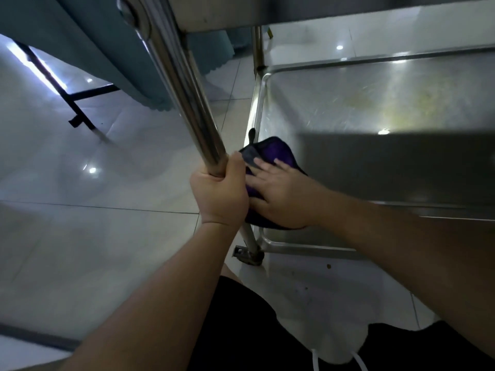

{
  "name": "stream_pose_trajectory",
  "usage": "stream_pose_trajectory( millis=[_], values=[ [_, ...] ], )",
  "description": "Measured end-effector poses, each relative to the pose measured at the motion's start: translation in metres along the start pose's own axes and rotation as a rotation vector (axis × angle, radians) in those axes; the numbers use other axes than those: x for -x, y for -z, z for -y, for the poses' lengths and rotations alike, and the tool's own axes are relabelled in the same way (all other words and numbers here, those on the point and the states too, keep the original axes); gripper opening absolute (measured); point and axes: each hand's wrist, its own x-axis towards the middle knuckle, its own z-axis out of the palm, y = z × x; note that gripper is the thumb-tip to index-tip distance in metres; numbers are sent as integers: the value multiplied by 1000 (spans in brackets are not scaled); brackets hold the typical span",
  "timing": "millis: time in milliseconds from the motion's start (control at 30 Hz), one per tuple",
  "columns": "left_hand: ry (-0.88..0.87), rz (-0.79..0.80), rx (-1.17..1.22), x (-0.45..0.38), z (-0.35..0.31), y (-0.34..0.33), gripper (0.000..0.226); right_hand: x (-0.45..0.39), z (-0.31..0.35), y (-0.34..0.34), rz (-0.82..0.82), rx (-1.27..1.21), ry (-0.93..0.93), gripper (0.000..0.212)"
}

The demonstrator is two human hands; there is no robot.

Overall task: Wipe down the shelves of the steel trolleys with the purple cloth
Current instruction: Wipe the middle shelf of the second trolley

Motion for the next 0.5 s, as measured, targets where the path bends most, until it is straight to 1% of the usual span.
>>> stream_pose_trajectory(
  millis=[133,233,367,500],
  values=[
    [43,-7,-60,1,-4,-1,38,26,2,-6,-81,65,8,68],
    [86,-30,-86,2,-10,-2,34,47,-5,-11,-114,144,-31,67],
    [131,-55,-158,5,-15,-1,33,84,-28,-13,-144,191,-92,62],
    [114,-94,-266,6,-19,-1,32,127,-59,-7,-153,191,-155,62]
  ],
)
